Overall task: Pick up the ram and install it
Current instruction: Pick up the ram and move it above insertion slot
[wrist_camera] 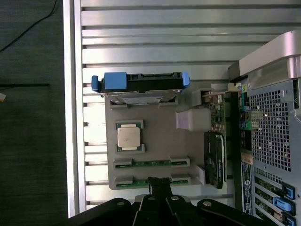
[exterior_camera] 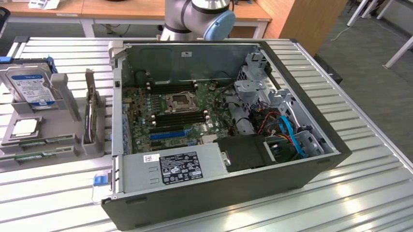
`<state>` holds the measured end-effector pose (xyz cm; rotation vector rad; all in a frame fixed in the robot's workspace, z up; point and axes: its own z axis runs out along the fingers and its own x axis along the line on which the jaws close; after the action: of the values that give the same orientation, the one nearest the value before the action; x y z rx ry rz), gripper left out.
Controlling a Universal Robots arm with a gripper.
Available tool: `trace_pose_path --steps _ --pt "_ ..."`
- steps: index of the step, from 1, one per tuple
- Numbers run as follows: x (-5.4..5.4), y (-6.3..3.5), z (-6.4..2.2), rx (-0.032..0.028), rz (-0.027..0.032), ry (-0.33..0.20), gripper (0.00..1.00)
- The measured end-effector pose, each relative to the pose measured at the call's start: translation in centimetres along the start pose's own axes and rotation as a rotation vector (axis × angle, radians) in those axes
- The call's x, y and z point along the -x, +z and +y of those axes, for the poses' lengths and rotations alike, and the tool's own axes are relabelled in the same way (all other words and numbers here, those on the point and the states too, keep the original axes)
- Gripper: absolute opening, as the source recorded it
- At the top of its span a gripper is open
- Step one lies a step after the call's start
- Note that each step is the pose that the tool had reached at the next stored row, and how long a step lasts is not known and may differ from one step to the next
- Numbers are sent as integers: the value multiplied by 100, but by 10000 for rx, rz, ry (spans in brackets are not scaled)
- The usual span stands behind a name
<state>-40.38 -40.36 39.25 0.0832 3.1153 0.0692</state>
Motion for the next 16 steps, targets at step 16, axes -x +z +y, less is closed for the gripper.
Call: trace_pose_path --steps 16 --pt "0 0 0 36 69 -1538 10"
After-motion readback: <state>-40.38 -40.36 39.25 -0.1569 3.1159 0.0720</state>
